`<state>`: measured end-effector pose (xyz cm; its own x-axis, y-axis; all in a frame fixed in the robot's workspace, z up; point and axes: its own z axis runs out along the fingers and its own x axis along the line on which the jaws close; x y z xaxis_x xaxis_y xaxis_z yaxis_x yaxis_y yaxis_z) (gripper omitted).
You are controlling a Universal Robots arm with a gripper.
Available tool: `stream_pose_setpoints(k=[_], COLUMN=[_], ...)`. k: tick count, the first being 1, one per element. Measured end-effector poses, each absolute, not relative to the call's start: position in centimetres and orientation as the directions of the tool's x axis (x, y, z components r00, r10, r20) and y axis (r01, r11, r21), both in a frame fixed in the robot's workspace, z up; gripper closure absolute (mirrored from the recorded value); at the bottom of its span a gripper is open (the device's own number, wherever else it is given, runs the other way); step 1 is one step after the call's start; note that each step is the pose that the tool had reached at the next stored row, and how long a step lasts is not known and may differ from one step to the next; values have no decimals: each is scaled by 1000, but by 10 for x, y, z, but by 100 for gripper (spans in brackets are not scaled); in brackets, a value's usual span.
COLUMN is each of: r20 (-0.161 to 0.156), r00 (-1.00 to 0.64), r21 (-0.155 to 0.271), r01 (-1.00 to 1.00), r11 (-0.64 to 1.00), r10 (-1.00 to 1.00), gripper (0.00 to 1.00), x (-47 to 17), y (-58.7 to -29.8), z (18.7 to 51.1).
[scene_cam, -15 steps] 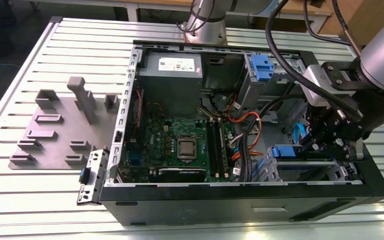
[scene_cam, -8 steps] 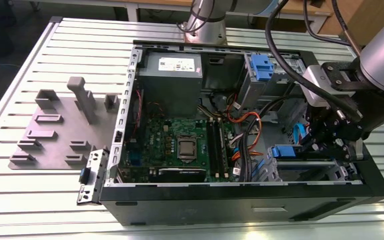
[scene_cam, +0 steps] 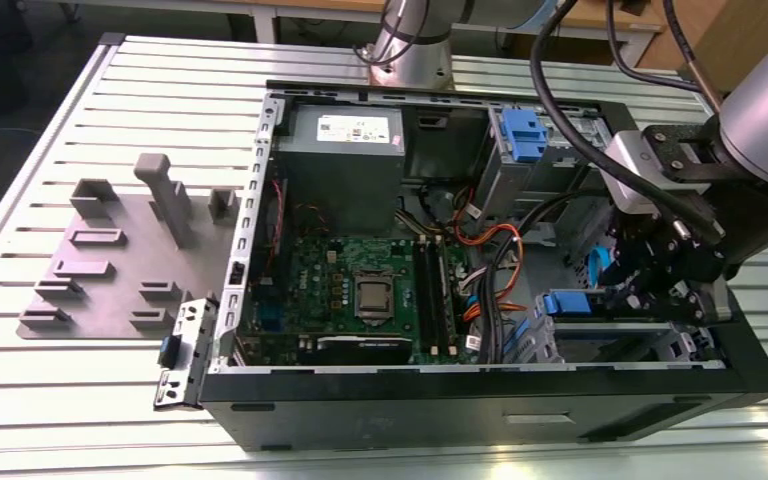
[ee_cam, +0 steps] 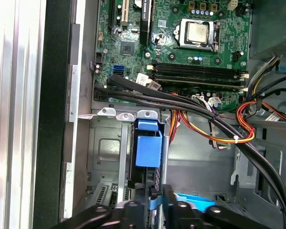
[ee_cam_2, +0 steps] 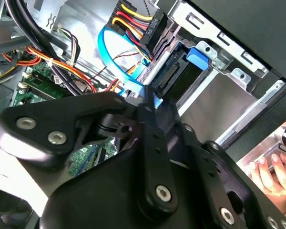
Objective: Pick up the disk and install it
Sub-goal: 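Insert the first disk wire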
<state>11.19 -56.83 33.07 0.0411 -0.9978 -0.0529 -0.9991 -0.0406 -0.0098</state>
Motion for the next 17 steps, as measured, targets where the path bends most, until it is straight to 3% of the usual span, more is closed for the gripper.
stream_pose_setpoints(k=[2,3,17], r20=[-53,-53,-53], r00=[41,41,41], r21=[-10,-10,-10], r01=[-999,-999,-999], r11=[-41,-41,-41], r10=[-998,-998,-998], gripper=[71,65,65], x=[112,112,118], y=[-568,-568,-568], z=[331,331,342])
